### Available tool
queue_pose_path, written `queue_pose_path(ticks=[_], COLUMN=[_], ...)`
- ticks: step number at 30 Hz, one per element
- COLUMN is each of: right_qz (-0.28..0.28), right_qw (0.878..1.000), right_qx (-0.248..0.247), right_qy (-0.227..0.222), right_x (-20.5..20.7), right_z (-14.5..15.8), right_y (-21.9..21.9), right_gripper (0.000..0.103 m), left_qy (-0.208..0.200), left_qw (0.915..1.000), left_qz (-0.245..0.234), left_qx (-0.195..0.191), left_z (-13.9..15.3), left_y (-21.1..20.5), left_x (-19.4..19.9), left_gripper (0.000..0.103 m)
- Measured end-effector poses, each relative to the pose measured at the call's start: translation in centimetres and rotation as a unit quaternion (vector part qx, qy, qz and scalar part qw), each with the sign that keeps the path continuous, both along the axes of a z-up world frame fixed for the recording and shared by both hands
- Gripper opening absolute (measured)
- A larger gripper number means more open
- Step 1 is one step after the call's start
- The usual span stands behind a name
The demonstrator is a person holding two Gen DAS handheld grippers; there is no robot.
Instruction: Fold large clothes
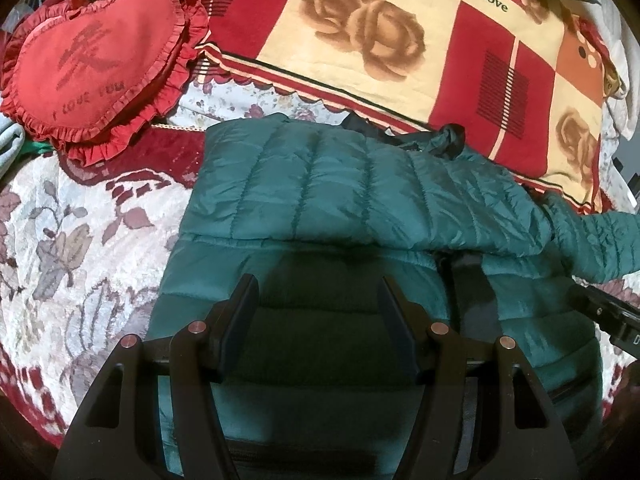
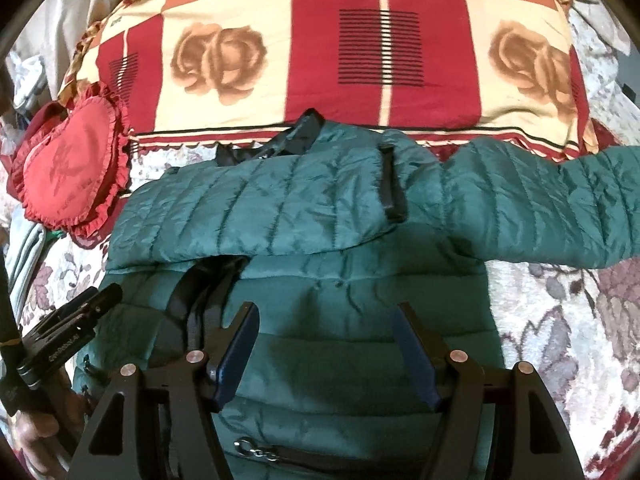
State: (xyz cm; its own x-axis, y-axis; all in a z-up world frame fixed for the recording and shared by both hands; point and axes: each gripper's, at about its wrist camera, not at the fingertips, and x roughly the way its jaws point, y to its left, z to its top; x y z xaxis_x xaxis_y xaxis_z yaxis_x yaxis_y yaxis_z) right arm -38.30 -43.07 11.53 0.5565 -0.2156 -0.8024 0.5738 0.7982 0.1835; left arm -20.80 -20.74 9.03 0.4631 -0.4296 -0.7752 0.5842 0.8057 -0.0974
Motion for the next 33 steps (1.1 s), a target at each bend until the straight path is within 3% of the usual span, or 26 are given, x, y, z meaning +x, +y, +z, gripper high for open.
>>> queue_pose_path(ticks=[21,29,33], right_qz=[-0.030,-0.074,-0.125], right_qw=[1.000,0.997,0.991], right_qx=[-0.003,-0.026,-0.055], right_qy=[0.006,-0.002,-0.001], right_x=[-1.3,-4.0,-7.1], right_z=[-0.1,1.0,1.6], right_y=[-2.3,-6.2,-10.1], right_gripper=[0.070,0.070,0.070], left_qy=[0.002,0.006,0.012], left_qw=[0.9999,0.9999,0.9998], left_qz=[-0.001,-0.004,0.001], left_qx=[0.014,0.011,0.013], left_z=[-0.8,-0.8,-1.4], left_y=[-0.3,-0.4,-0.6], left_x=[-0.3,-0.5,-0.4], left_gripper=[0.062,0.062,0.062])
